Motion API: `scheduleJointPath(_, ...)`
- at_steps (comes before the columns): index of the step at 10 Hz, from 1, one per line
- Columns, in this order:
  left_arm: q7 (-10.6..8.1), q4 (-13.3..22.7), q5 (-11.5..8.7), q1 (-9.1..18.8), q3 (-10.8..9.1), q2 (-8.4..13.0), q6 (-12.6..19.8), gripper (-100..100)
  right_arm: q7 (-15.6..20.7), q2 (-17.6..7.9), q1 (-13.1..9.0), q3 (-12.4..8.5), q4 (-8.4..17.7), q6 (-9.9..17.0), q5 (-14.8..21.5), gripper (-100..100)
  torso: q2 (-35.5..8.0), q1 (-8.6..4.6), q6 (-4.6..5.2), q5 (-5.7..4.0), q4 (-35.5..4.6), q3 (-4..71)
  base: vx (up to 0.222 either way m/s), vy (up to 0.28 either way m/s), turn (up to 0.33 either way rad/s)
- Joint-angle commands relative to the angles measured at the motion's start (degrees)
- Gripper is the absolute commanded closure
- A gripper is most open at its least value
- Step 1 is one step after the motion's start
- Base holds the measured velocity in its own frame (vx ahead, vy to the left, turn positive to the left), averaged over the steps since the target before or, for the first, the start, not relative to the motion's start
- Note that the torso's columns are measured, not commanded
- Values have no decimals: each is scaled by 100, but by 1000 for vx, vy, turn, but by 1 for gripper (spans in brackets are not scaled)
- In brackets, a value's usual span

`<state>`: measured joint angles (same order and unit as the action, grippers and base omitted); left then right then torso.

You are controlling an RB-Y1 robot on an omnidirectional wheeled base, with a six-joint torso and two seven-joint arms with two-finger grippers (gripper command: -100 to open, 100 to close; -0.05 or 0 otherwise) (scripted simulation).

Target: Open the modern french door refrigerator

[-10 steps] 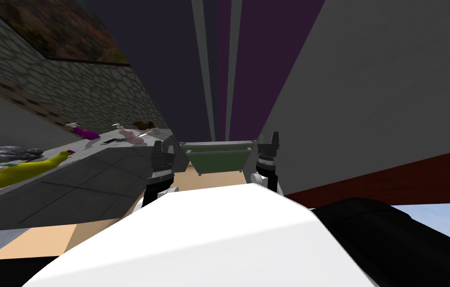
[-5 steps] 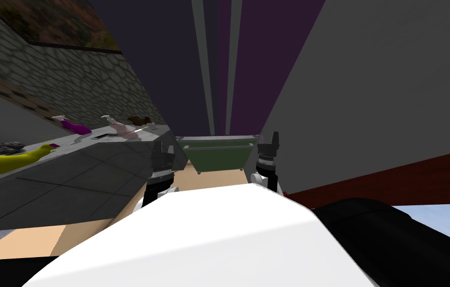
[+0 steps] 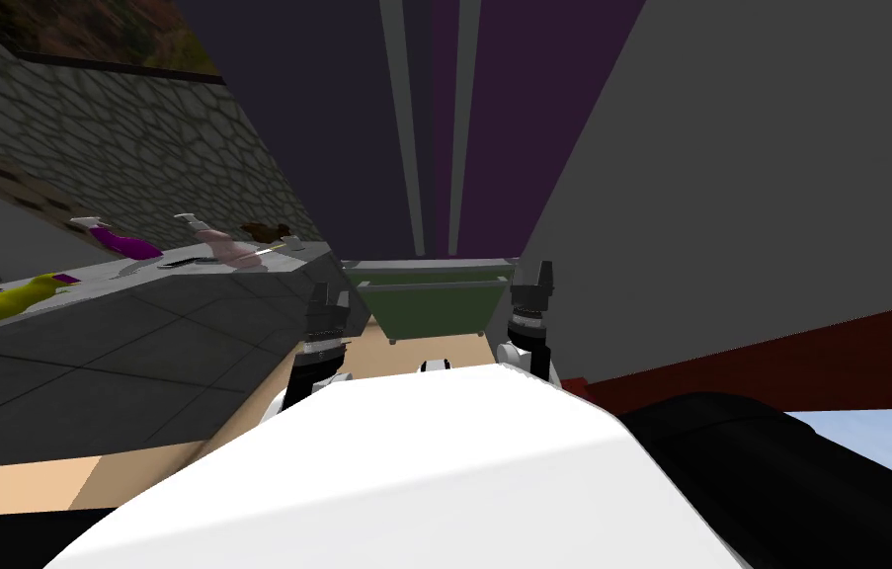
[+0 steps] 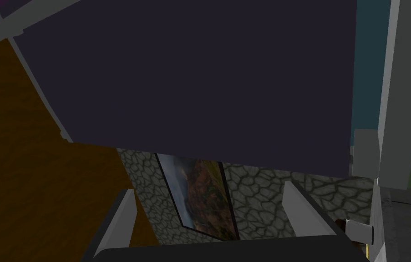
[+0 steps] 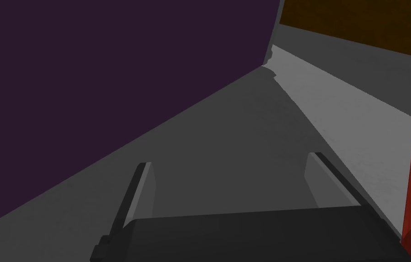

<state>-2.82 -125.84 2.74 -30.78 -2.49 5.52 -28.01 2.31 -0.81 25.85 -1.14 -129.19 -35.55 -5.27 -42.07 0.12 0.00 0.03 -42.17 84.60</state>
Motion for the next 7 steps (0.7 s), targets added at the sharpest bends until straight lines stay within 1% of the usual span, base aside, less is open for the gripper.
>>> scheduleJointPath(1, 35, 385, 2, 62, 25, 189, -225, -100, 0, 0, 0, 0, 0, 0, 0, 0, -3, -3, 0, -1, -4, 6, 76, 60, -25)
scheduleJointPath(7, 98, 1240, -1, 170, 77, 322, -706, -100, 0, 0, 0, 0, 0, 0, 0, 0, -21, -14, 0, -4, -11, -3, 71, 55, -24)
